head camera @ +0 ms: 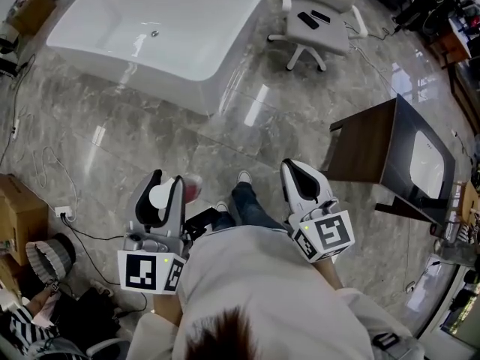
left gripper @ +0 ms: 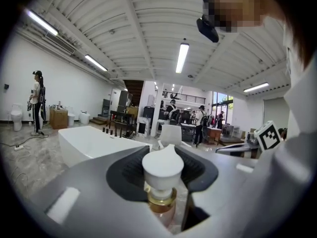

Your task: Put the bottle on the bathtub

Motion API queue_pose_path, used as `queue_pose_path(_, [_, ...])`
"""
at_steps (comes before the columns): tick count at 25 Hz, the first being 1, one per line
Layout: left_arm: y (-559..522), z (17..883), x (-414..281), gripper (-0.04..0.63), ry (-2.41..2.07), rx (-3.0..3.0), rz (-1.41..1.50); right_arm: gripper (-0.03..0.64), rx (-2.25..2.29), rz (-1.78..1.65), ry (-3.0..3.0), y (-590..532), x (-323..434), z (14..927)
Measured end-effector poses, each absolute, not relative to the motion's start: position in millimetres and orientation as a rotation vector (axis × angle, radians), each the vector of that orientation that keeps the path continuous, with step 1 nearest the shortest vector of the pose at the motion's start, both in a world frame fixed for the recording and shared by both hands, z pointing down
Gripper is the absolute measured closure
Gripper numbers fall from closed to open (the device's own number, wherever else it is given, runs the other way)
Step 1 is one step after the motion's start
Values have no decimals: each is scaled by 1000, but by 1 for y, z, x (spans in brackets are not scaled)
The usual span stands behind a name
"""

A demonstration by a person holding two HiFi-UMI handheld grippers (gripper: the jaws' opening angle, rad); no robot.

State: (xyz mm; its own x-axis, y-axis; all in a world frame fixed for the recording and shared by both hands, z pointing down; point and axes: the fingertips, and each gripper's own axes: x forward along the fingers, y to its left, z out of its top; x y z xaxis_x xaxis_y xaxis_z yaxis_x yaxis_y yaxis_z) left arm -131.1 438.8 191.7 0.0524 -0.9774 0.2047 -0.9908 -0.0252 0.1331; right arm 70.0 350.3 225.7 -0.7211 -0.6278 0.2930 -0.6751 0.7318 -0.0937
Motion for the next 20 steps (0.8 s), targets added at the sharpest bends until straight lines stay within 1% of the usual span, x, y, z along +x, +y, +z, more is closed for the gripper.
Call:
queue_pose_path(6, [388,186,-125,396,-2076,2053,72,618,963,270,-2717,298,77,227])
queue_pose_path(10, [361,177,-131,396,-2129,2016,3,618,939,255,-2723,272,87,227])
queue_pose_path(20, [313,169,-125,396,-2143,2027,-10,618,968,310,-2705,233,110,238])
